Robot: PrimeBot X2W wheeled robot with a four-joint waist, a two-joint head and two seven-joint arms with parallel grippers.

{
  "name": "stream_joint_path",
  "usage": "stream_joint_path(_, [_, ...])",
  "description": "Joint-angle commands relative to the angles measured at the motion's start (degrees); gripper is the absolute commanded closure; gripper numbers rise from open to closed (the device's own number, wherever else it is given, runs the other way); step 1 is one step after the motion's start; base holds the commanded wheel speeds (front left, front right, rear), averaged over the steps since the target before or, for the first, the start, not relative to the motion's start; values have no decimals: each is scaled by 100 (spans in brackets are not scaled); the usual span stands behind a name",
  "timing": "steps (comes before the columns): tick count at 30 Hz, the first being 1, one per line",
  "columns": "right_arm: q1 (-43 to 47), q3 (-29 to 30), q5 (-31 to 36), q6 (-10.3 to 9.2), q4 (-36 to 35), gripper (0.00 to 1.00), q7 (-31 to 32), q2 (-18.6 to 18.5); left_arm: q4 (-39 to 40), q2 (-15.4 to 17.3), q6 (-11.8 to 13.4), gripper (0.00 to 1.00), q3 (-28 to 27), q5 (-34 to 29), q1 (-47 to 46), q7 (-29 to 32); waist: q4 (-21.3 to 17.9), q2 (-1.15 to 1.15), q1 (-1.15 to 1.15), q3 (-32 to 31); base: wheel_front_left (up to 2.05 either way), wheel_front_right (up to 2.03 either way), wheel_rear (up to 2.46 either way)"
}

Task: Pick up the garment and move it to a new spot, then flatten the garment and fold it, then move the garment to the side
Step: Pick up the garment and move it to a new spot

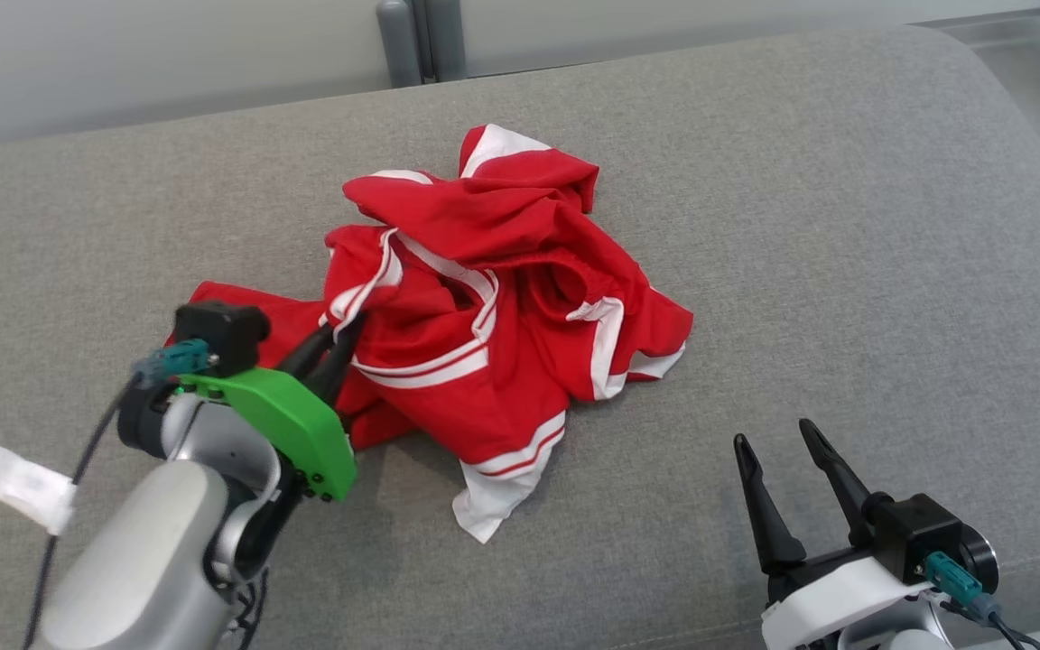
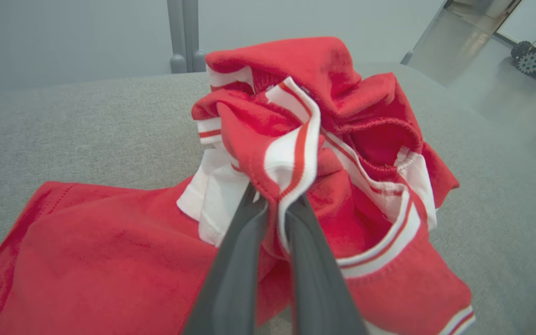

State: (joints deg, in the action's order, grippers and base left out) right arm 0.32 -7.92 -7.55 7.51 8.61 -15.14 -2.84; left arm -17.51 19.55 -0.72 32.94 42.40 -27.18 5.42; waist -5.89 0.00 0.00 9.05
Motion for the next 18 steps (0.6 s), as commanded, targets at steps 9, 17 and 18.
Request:
stream_joint_path(9, [35, -26, -40, -4, -20, 0, -2, -11, 2884, 1737, 723, 100, -1292, 408, 57, 1025, 458, 0, 0, -155, 0, 0, 0])
stream_joint_path(17, [-211, -130, -86, -4, -34, 0, -1, -12, 2395, 2697, 863, 100, -2121, 472, -713, 1546, 448, 0, 0, 104, 0, 0, 0])
stream_joint_path(18, [-232, -140, -100, -4, -26, 0, -1, -13, 2151, 2785, 860, 100, -2166, 413, -822, 1529, 425, 0, 0, 145, 0, 0, 0])
